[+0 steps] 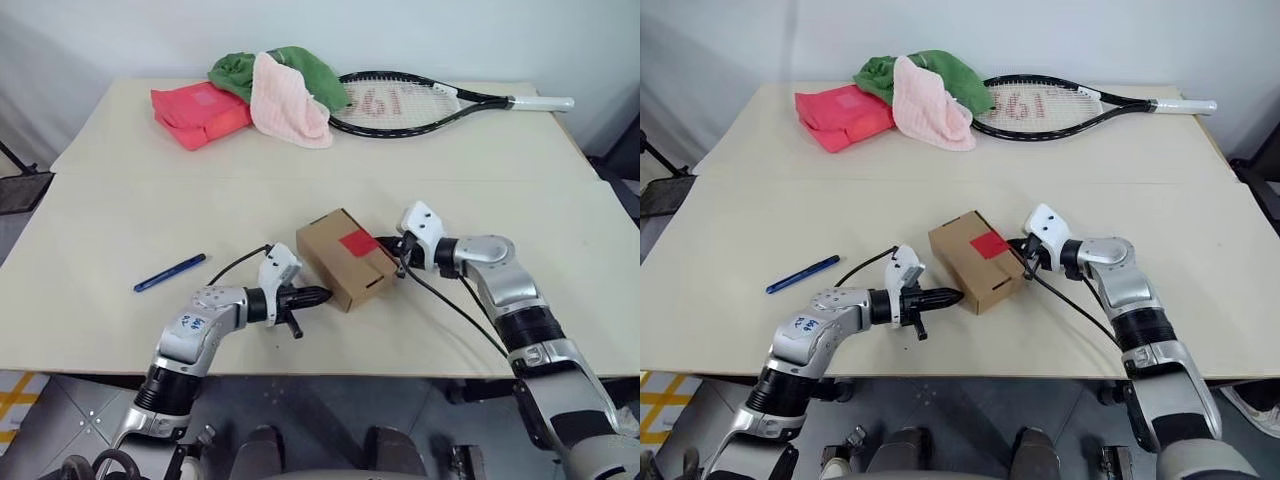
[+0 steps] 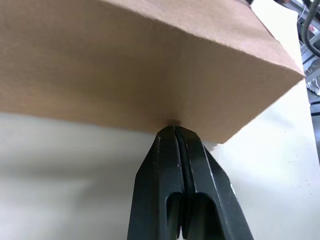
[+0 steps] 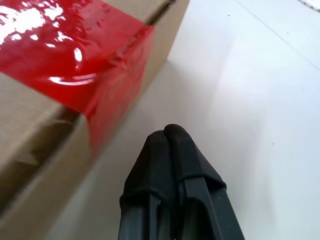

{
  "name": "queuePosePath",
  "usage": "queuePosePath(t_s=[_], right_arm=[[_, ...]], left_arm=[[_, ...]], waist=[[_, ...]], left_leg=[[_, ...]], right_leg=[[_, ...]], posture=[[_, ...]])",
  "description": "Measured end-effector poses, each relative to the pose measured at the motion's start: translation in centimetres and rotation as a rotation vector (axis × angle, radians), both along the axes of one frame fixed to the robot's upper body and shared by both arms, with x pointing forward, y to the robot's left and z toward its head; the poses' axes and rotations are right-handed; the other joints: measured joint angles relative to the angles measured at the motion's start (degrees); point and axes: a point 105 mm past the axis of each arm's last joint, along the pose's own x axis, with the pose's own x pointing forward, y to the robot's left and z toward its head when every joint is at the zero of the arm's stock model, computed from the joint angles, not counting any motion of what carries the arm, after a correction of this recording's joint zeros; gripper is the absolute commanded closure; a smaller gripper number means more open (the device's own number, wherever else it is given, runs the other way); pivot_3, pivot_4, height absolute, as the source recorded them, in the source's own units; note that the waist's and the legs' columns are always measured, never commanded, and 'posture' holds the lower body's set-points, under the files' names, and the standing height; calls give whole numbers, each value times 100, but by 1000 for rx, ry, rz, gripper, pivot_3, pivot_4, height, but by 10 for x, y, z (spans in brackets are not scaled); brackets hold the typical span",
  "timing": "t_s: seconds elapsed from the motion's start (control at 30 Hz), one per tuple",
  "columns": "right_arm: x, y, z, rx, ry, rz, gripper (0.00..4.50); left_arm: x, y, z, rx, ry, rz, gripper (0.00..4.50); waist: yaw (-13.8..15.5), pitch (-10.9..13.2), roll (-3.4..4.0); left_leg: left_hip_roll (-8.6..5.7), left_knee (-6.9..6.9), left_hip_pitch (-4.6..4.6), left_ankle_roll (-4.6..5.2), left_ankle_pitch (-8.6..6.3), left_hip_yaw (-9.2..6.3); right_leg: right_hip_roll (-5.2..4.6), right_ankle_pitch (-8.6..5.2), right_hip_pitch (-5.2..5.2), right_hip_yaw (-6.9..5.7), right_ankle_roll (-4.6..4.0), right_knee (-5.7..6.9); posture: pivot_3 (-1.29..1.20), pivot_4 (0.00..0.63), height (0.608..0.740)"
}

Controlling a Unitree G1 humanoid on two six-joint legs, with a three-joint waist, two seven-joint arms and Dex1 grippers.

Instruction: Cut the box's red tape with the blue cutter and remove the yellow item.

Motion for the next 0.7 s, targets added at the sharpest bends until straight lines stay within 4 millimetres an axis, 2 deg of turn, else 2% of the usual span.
queuePosePath(t_s=[0.1,0.17,0.2,0.27,0.37,0.43,0.53,0.63,0.67,0.7], right_arm=[[-1,-11,1,2,7,-12,4500],[-5,-25,8,20,-4,-23,4500],[-8,-33,13,37,-13,-29,4320],[-18,-46,27,87,-56,-28,3975],[-35,-62,45,136,-108,-16,2957],[-56,-64,59,211,-139,39,2293],[-89,-60,66,288,-114,121,1228],[-117,-38,67,334,-82,202,185],[-124,-30,68,348,-93,219,0],[-131,-20,70,370,-105,244,0]], left_arm=[[-2,7,7,-16,-13,9,4484],[-5,22,16,-30,-27,37,4484],[-7,32,18,-29,-25,56,4495],[-18,53,24,-50,-28,76,4113],[-33,81,39,-68,-112,113,3284],[-48,114,46,-22,-212,168,2705],[-73,168,42,41,-248,317,1766],[-103,227,22,108,-181,468,836],[-110,246,19,114,-172,532,480],[-117,268,18,127,-168,612,233]], waist=[[2,1,1],[2,1,2],[2,1,2],[-4,3,4],[0,3,5],[-9,3,6],[6,4,8],[22,4,8],[29,4,8],[46,3,4]], left_leg=[[0,0,-1,0,0,1],[0,-3,-1,0,0,1],[1,-4,0,0,0,1],[2,-8,0,0,0,3],[5,-9,-1,0,0,6],[11,-14,2,-2,-1,14],[15,-12,2,-1,-5,24],[24,-5,4,-3,-9,31],[27,-3,4,-2,-9,31],[32,1,4,-2,-10,30]], right_leg=[[-1,0,0,1,0,-1],[0,0,-2,1,0,-1],[0,0,-2,1,0,0],[0,0,-4,3,0,-4],[1,0,-7,3,0,-7],[4,-1,-10,4,-2,-12],[5,-1,-11,4,-2,-19],[10,-1,-15,5,-8,-15],[12,-1,-16,4,-10,-12],[16,-1,-16,4,-13,-10]], posture=[[0,150,740],[0,150,740],[0,150,740],[0,150,740],[0,150,740],[0,150,740],[0,150,740],[0,150,740],[0,150,740],[0,150,740]])
